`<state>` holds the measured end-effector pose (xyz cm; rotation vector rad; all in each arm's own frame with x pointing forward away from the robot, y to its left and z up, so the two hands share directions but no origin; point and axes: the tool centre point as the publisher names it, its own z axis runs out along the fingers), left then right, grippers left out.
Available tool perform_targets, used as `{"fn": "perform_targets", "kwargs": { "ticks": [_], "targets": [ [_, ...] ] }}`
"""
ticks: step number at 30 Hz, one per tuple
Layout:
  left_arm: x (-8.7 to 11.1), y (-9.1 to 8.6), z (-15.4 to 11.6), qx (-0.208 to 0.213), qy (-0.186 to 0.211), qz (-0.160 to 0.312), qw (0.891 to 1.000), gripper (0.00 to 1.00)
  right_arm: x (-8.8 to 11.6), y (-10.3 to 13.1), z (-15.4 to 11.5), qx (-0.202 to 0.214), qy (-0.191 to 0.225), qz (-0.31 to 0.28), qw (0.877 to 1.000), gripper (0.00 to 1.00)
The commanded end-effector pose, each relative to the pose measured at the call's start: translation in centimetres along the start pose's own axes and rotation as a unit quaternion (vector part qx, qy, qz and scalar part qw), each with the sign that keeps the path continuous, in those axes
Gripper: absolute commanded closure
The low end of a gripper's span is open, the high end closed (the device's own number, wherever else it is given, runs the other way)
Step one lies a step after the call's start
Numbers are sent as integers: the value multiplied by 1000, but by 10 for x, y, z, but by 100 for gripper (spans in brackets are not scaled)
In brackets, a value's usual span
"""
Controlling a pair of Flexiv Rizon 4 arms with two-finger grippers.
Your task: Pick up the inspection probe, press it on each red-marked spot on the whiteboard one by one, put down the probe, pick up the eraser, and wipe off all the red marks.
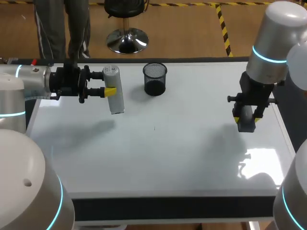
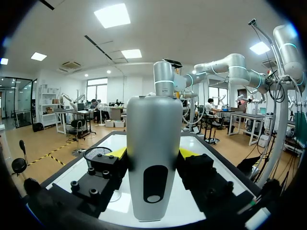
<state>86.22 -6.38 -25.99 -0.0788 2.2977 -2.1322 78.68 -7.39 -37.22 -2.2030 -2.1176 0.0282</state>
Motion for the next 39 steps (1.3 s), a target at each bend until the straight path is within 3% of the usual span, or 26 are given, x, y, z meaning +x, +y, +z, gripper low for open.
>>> {"fn": "perform_targets", "kwargs": {
  "ticks": [1, 14, 34, 36, 37, 38, 39],
  "targets": [
    [1, 0, 0, 1, -1, 1, 1000, 100, -13, 3, 8, 4, 12, -6, 1000, 100],
    [1, 0, 0, 1, -1, 1, 1000, 100, -33, 10, 27, 13, 26, -4, 1000, 100],
    [1, 0, 0, 1, -1, 1, 1000, 100, -36, 17, 51, 29, 23, -4, 999, 100],
    [1, 0, 0, 1, -1, 1, 1000, 100, -36, 17, 51, 31, 23, -4, 999, 66],
    [1, 0, 0, 1, -1, 1, 1000, 100, -36, 17, 51, 32, 23, -3, 999, 54],
    [1, 0, 0, 1, -1, 1, 1000, 100, -36, 17, 51, 34, 22, -2, 999, 21],
    [1, 0, 0, 1, -1, 1, 1000, 100, -36, 16, 50, 33, 20, -1, 999, 0]
  ]
}}
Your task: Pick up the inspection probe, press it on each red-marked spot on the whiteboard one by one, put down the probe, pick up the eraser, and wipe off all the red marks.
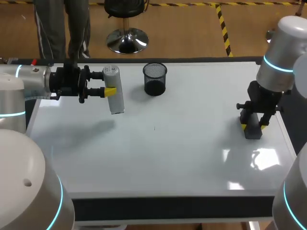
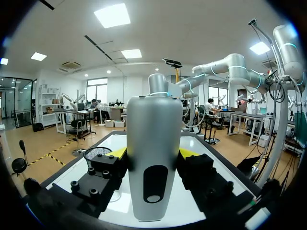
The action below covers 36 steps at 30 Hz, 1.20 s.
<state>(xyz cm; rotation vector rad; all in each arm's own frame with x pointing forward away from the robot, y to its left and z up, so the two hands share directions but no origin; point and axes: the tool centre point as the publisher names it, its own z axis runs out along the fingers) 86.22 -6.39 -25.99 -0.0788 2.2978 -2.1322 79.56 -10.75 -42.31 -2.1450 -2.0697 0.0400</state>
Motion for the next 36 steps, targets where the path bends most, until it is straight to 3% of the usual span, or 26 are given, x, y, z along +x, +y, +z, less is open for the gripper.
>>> {"fn": "perform_targets", "kwargs": {
  "ticks": [1, 19, 30, 36],
  "targets": [
    [1, 0, 0, 1, -1, 1, 1000, 100, 0, 2, -1, 3, -4, 2, 1000, 0],
    [1, 0, 0, 1, -1, 1, 1000, 100, 7, -10, -63, -57, -29, 14, 998, 0],
    [1, 0, 0, 1, -1, 1, 1000, 100, 10, -20, -97, -72, -24, 29, 997, 0],
    [1, 0, 0, 1, -1, 1, 1000, 100, 10, -20, -97, -72, -24, 29, 997, 0]
  ]
}}
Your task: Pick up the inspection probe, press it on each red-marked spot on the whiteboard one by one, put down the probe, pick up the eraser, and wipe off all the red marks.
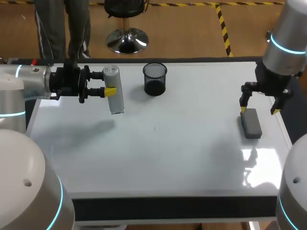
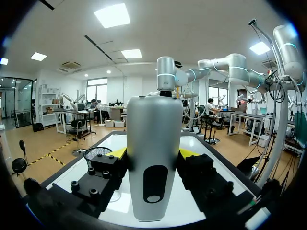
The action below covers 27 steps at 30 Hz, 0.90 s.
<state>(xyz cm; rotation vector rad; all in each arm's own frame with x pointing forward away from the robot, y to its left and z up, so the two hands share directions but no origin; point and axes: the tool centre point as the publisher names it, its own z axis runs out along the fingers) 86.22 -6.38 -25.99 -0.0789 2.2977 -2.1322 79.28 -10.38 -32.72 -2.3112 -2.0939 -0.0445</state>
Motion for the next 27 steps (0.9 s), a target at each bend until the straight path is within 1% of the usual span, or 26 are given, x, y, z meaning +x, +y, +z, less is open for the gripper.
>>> {"fn": "perform_targets", "kwargs": {
  "ticks": [1, 17, 21, 27],
  "targets": [
    [1, 0, 0, 1, -1, 1, 1000, 100, -3, -3, -3, -2, 2, -1, 1000, 0],
    [1, 0, 0, 1, -1, 1, 1000, 100, -3, -3, -3, -2, 2, -1, 1000, 0],
    [-2, 0, 4, 1, 0, -3, 1000, 100, -3, -3, -3, -2, 2, -1, 1000, 0],
    [-7, -7, 8, 12, 5, -1, 1000, 100, -3, -3, -3, -2, 2, -1, 1000, 0]
  ]
}}
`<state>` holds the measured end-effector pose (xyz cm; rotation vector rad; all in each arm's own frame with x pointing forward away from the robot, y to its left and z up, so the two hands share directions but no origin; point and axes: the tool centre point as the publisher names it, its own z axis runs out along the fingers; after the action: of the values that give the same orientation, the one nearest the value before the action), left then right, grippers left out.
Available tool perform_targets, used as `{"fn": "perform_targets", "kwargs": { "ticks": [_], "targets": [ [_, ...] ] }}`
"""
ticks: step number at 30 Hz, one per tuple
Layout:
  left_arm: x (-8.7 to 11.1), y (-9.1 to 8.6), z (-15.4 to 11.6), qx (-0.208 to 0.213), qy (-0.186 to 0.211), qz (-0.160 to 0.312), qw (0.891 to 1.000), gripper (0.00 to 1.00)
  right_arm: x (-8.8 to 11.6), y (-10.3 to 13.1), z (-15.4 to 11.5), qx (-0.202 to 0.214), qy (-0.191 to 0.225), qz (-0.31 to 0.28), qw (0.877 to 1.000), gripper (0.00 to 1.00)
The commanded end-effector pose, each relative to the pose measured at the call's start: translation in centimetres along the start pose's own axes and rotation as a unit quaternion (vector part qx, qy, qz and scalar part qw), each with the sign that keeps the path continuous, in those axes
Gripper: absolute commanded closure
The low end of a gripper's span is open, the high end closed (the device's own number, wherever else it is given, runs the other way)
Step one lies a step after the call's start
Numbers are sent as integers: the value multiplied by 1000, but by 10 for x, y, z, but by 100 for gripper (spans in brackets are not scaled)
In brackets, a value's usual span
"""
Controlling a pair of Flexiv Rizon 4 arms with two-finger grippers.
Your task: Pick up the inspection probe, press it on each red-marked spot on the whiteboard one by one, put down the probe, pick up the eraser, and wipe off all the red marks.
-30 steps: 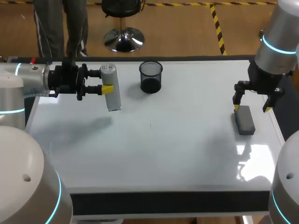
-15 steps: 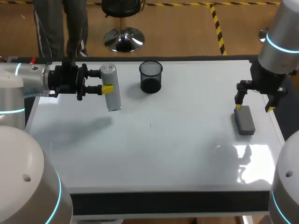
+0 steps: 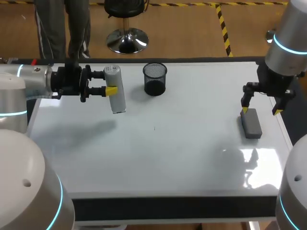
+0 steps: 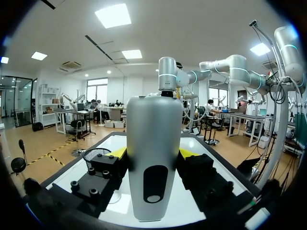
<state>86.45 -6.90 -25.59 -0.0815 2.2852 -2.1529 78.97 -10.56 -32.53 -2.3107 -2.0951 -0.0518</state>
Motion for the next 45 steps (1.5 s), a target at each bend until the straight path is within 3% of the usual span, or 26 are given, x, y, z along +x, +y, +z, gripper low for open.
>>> {"fn": "perform_targets", "kwargs": {
  "ticks": [1, 16, 27, 45],
  "targets": [
    [-6, -3, 4, 0, 8, 3, 1000, 100, -1, -1, -1, 0, 1, 0, 1000, 0],
    [-27, -21, 26, -3, 34, 1, 999, 100, -1, -1, -1, 0, 1, 0, 1000, 0],
    [-42, -49, 36, -1, 50, 21, 999, 100, -1, -1, -1, 0, 1, 0, 1000, 0],
    [-77, -76, 54, -3, 76, 35, 997, 100, -1, -1, -1, 0, 1, 0, 1000, 0]
  ]
}}
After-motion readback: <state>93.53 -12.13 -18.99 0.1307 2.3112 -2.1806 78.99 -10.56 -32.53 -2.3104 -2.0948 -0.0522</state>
